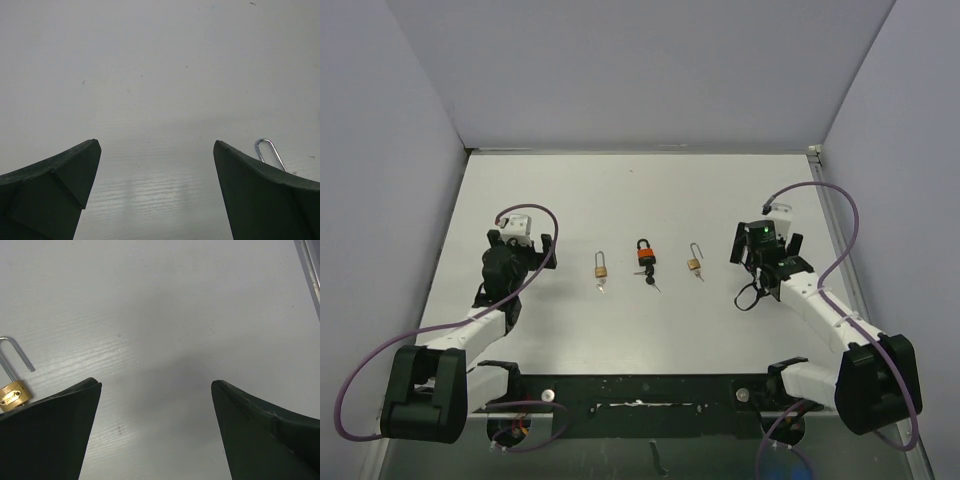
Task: Lock with the key
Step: Pick up the lock from the center of the board.
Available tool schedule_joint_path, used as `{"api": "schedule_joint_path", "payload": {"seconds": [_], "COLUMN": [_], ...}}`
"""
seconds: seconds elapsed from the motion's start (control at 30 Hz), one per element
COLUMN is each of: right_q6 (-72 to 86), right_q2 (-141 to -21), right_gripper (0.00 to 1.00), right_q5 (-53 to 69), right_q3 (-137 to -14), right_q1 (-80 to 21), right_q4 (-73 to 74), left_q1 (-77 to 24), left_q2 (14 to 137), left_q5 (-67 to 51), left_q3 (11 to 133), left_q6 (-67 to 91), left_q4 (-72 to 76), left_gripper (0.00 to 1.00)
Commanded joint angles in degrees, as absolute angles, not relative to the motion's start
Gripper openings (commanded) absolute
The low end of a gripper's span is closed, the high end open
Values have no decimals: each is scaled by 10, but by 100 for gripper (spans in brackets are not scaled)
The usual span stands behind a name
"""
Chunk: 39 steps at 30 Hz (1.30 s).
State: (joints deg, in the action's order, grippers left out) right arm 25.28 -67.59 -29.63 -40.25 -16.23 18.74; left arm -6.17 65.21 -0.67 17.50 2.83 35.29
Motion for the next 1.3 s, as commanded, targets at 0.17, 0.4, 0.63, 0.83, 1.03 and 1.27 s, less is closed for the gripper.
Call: {"api": "schedule_joint_path", "payload": {"seconds": [0.17, 0.4, 0.63, 0.83, 1.03, 1.27], "right_q6": [233, 208, 163, 179, 178, 187], "right_q2": [-612, -644, -687, -701, -741, -812], "right_gripper": [98, 99, 87, 87, 87, 82], "right_q5": [-280, -242, -196, -120, -55, -34], "right_q3": [-379, -391, -402, -375, -376, -382], "right_q1": [-167, -196, -262, -285, -286, -288], "right_q4": [152, 142, 112, 28, -24, -69], "left_q1": [-61, -62, -62, -61, -62, -62], "left_q2": [648, 670, 689, 670, 675, 674], "left_q5": [-10, -30, -49, -77, -95, -98], "left_q3": [202, 229, 253, 237, 235, 231], "left_q6": [38, 46, 52, 42, 37, 37], "left_q4": [363, 341, 303, 314, 321, 327], "left_gripper": [98, 98, 98, 98, 98, 98]}}
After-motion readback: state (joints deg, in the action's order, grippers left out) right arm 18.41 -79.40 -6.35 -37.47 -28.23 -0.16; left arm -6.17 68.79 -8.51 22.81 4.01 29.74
